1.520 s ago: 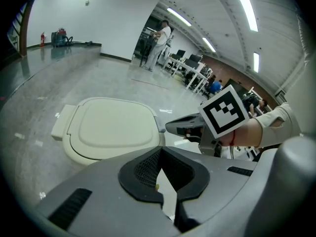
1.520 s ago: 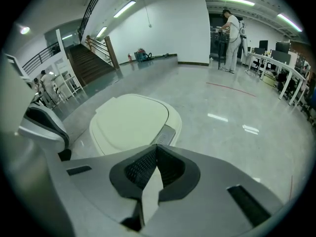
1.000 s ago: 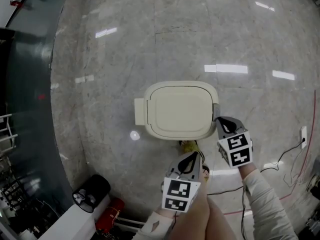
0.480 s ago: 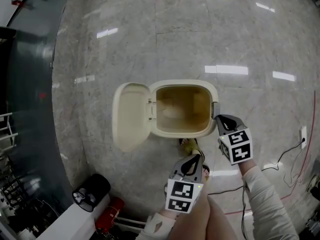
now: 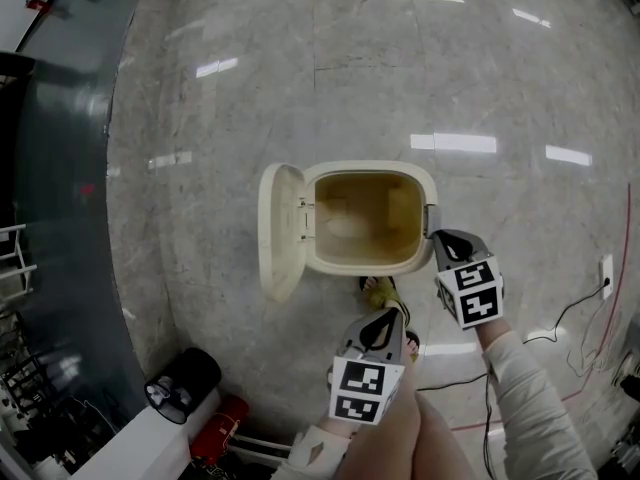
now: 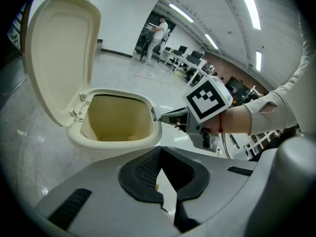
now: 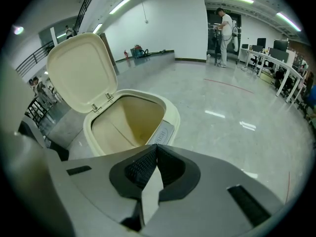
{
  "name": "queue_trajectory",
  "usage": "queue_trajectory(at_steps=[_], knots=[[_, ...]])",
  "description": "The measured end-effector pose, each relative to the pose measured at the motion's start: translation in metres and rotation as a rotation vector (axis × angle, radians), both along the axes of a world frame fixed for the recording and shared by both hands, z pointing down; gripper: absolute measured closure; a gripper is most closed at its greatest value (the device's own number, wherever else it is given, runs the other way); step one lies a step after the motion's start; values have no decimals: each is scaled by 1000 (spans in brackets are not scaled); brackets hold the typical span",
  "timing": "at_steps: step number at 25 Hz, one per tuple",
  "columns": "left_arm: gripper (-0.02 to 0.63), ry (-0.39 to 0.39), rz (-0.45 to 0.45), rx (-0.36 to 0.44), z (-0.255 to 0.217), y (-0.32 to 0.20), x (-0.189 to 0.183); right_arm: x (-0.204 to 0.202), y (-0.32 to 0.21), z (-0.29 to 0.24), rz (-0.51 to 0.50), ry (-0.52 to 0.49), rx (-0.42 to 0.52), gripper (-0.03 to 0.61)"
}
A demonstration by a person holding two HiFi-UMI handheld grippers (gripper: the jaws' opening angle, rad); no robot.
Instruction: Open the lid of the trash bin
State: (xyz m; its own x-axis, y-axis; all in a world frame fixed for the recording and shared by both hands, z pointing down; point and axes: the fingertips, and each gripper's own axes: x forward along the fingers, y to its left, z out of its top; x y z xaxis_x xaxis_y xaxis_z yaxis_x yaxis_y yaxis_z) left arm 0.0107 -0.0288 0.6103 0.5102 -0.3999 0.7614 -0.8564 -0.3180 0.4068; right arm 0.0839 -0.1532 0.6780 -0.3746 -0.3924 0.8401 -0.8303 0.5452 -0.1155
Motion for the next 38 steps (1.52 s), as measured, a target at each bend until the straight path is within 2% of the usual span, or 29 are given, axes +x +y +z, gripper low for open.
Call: queue_trajectory(at_steps=[5,11,27,38], knots=[[612,-5,4,7,-3,-2,-1,-2,0,-4,4,29,0,574],[612,-6,6,20,-6,-4,0,-6,11,-12,4,2,-18,574],[612,-5,18,28,-19,3,8,-22,70,-81,-16,-121,33,574],[612,3,16,40,-36,12,10,-28,108,-129,27,-219,59,574]])
